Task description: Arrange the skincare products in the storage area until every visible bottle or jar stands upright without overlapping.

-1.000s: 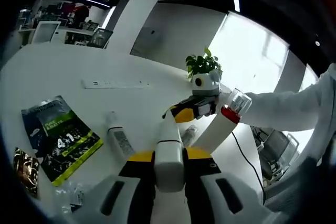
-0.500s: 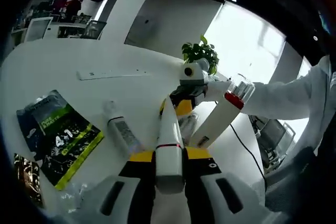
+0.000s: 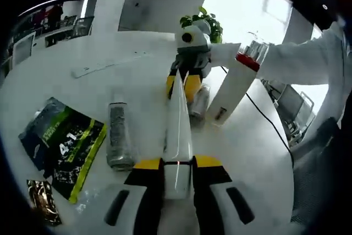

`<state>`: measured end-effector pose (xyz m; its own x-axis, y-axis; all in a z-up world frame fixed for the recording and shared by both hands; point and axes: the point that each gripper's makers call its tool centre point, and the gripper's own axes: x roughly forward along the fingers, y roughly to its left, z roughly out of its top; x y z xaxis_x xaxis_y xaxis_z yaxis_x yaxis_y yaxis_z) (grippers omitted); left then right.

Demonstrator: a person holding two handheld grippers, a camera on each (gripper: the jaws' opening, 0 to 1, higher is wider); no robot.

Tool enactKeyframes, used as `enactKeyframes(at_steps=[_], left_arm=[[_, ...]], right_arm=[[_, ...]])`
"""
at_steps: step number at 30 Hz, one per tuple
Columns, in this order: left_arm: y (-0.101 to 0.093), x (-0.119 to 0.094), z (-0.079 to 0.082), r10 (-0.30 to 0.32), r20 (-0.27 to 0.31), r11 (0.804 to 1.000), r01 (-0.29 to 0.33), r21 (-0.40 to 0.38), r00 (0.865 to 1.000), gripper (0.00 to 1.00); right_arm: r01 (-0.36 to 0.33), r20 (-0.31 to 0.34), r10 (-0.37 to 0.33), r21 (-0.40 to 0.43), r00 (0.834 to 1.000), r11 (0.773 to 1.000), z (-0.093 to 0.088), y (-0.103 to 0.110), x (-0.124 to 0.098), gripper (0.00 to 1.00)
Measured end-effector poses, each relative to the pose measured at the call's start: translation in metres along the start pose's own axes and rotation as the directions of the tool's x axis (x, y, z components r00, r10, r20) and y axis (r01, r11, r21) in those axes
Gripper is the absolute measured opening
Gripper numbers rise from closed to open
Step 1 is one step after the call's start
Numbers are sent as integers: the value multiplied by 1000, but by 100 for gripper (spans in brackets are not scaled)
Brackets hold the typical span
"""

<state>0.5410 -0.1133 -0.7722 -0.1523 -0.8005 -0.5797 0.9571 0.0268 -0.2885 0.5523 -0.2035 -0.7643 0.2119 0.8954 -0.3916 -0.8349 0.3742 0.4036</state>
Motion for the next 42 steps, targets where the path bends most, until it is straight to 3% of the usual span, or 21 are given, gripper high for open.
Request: enactKeyframes(at_steps=[4, 6, 9, 16, 18, 20, 21, 22, 23, 25, 29, 30, 32, 33, 36, 37, 38, 42], left_arm=[[-1, 0, 4, -5, 14, 1000, 5, 18, 1000, 17], [-3, 0, 6, -6, 18, 1000, 6, 26, 1000, 17], [-6, -2, 7, -6, 26, 999, 5, 43, 1000, 17], [-5, 0, 11, -3, 58, 999, 0, 41, 998, 18], [-7, 0, 11, -2, 65, 999, -2, 49, 998, 18], [-3, 0, 10, -5, 63, 998, 2, 57, 998, 18], [-3, 0, 9, -1, 60, 997, -3, 71, 998, 18], [-9, 1, 8, 1, 59, 997, -5, 81, 998, 18], [-10, 2, 8, -3, 58, 997, -2, 81, 998, 18], [-18, 4, 7, -14, 57, 997, 10, 76, 998, 19], [-32, 10, 6, -30, 51, 995, 25, 93, 998, 19], [-33, 12, 6, -33, 51, 995, 28, 95, 998, 19], [-34, 18, 7, -40, 59, 995, 34, 97, 997, 20], [-34, 20, 8, -37, 64, 995, 31, 94, 997, 20], [-39, 27, 15, -21, 79, 995, 13, 97, 997, 20], [-39, 29, 17, -14, 86, 994, 4, 110, 996, 20], [-39, 28, 19, -7, 90, 993, -4, 114, 996, 21], [-41, 28, 23, -3, 103, 993, -9, 120, 995, 22]], right_arm=[[8, -81, -17, -107, 997, 994, 16, 12, -7, 1], [-8, -141, -21, -197, 990, 980, 26, 18, -10, 0], [-31, -207, -25, -264, 978, 964, 42, 29, -13, 0], [-92, -368, -67, -398, 927, 913, 87, 59, -9, 0], [-87, -389, -80, -392, 918, 916, 97, 68, -3, 0], [-106, -433, -105, -436, 895, 894, 102, 77, 2, 0], [-102, -466, -124, -431, 876, 897, 103, 82, 5, 0], [-99, -475, -129, -426, 870, 899, 104, 84, 6, 0], [-55, -499, -157, -384, 852, 922, 106, 90, 10, 0], [-48, -515, -175, -390, 839, 919, 108, 96, 15, 0], [-1, -591, -220, -350, 776, 937, 104, 107, 17, 0], [1, -598, -225, -352, 770, 936, 104, 109, 18, 0], [5, -628, -253, -368, 736, 930, 101, 114, 16, 0], [8, -630, -262, -375, 731, 927, 101, 115, 16, 0], [57, -650, -323, -395, 688, 917, 99, 113, 11, 0], [69, -644, -341, -409, 685, 910, 100, 111, 11, 0], [100, -651, -358, -398, 670, 912, 98, 111, 8, 0], [121, -661, -385, -409, 644, 905, 97, 112, 4, 0]])
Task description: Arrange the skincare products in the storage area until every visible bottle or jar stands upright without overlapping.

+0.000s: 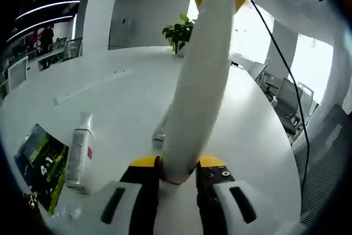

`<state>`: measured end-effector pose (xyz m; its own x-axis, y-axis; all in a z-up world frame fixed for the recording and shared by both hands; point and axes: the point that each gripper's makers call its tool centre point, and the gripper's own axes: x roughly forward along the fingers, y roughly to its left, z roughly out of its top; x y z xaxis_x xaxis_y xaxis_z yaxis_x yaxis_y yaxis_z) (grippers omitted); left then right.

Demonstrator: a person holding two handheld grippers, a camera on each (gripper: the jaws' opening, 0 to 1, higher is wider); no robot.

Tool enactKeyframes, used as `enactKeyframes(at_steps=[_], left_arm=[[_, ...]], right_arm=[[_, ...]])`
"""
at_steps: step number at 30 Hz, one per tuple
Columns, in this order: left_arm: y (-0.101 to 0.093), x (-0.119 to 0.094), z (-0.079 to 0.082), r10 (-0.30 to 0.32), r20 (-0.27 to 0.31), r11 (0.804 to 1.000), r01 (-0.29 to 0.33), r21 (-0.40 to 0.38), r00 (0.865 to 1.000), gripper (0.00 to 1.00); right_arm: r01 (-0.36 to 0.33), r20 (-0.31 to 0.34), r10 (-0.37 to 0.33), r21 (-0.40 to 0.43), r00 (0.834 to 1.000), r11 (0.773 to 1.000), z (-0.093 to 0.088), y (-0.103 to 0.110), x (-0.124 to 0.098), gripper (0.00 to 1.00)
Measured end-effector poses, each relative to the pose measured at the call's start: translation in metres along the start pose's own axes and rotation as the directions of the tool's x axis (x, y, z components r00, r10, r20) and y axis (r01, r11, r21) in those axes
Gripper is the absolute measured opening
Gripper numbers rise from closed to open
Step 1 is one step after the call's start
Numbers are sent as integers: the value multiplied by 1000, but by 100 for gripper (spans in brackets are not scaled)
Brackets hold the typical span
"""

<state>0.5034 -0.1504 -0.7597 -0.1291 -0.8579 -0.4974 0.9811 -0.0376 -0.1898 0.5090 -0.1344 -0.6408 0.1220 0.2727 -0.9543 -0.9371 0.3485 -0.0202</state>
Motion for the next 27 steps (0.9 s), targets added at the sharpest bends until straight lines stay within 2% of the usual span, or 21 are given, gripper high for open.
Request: enactKeyframes(at_steps=[7, 14, 19, 22, 27], left_arm=[[-8, -3, 19, -13, 38, 999, 11, 41, 999, 24], [-15, -11, 37, -23, 58, 994, 17, 104, 998, 22], [-14, -16, 39, -19, 38, 988, 13, 152, 999, 20], [-9, -12, 39, -30, 34, 986, 24, 162, 999, 18], [-14, -2, 42, -60, 51, 984, 51, 169, 997, 18]], right_arm=[[-3, -77, 3, -8, 997, 1000, -10, 7, -4, 0], [0, -106, -4, -34, 994, 999, -7, 9, -7, 0], [6, -114, -10, -35, 993, 999, -6, 11, -11, 0], [11, -108, -15, -31, 994, 999, -3, 13, -13, 0], [20, -124, -24, -27, 992, 999, -8, 15, -15, 0]])
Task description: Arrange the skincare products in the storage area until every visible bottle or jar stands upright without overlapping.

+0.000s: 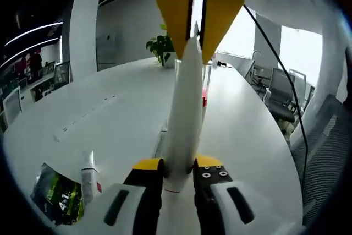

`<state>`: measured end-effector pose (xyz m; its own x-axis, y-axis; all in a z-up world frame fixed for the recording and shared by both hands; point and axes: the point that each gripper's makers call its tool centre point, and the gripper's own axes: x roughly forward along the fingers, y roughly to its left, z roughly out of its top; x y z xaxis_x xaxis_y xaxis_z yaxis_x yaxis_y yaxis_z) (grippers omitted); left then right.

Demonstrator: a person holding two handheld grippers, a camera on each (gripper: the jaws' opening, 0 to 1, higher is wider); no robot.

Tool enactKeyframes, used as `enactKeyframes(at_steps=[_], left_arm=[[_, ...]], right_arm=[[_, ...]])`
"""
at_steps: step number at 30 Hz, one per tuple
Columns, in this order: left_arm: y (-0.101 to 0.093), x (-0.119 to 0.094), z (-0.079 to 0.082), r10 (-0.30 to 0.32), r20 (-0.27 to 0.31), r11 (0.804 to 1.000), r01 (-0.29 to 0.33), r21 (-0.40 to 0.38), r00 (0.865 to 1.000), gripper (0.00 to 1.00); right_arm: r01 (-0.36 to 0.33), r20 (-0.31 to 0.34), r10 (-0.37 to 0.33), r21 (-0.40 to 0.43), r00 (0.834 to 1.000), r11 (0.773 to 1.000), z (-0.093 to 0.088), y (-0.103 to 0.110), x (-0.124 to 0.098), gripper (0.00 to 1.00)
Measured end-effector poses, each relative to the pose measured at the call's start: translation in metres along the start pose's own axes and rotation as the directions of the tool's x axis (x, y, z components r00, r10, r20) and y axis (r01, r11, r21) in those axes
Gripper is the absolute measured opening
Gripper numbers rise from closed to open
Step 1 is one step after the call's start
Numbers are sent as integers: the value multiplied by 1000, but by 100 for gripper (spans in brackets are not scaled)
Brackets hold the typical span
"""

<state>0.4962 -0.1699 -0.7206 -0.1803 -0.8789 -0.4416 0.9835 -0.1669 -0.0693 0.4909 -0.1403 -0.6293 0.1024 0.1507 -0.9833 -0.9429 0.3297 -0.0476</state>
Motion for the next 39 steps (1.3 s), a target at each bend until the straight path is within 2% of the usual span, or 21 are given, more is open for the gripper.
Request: enactKeyframes(at_steps=[3, 10, 16, 22, 24, 26, 39], left_arm=[[4, 2, 2, -12, 6, 1000, 12, 10, 1000, 18], [11, 6, 4, -35, -25, 997, 37, 64, 999, 18], [2, 7, 6, -79, -50, 995, 82, 61, 996, 18], [6, 9, 5, -82, -49, 996, 85, 42, 995, 18], [8, 9, 5, -83, -49, 996, 85, 40, 995, 18], [9, 9, 5, -85, -48, 996, 87, 37, 995, 18], [-3, 9, 5, -95, -77, 992, 101, 76, 993, 18]], right_arm=[[9, 8, -9, 24, 1000, 1000, -5, -5, -1, 0], [25, 21, -26, 65, 999, 998, -6, -11, -2, 0], [33, 29, -35, 63, 999, 997, -7, -13, -2, 0], [14, 62, -19, 77, 998, 997, -9, -13, -2, 0], [24, 73, -27, 40, 997, 999, -9, -13, -1, 0], [25, 74, -28, 43, 997, 999, -9, -13, 1, 0], [8, 80, -13, 69, 997, 998, -7, -7, 3, 0]])
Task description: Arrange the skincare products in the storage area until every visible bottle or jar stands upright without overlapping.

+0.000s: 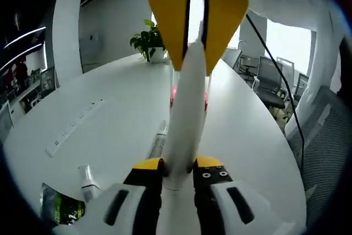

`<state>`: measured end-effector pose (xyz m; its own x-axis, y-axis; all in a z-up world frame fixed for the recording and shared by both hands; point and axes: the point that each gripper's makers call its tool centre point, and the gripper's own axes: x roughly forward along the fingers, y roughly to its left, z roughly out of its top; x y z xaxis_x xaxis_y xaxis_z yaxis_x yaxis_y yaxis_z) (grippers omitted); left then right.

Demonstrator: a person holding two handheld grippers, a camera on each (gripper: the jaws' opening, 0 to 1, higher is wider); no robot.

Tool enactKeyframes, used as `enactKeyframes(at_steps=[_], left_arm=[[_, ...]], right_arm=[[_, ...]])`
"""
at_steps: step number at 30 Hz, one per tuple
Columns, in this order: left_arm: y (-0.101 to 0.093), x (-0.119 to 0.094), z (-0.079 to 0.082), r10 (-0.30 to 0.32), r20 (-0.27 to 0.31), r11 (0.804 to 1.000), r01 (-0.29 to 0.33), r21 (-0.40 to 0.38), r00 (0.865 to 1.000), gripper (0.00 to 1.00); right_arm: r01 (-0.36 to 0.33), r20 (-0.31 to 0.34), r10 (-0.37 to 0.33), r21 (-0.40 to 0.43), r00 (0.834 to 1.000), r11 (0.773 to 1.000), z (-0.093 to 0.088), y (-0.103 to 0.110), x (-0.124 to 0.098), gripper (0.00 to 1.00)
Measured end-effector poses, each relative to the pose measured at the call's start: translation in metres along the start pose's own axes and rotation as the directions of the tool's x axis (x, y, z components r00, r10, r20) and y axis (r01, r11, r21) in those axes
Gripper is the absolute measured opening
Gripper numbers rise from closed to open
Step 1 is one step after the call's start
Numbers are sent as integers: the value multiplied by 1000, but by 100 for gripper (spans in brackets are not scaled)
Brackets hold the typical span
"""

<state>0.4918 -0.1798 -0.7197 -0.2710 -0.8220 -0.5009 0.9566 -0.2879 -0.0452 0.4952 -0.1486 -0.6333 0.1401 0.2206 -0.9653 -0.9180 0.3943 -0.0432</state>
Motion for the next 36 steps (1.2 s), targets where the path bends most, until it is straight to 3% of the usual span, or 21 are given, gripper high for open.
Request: enactKeyframes(at_steps=[7, 17, 29, 36], left_arm=[[5, 1, -1, 1, -1, 1000, -1, 7, 1000, 19], [-2, 1, 1, -4, -1, 1000, 4, -3, 1000, 19], [0, -4, 8, 20, 10, 1000, -20, -3, 1000, 25], [-7, -8, 16, 24, 20, 1000, -24, 9, 1000, 26]], right_arm=[[-5, -2, 5, 6, 1000, 1000, -2, 1, 0, 0], [-1, -17, 2, 20, 1000, 1000, -1, 1, 0, 0], [6, 14, -6, -20, 1000, 1000, -2, 2, -2, 0], [13, 25, -11, -56, 1000, 998, 2, 6, -10, 6]])
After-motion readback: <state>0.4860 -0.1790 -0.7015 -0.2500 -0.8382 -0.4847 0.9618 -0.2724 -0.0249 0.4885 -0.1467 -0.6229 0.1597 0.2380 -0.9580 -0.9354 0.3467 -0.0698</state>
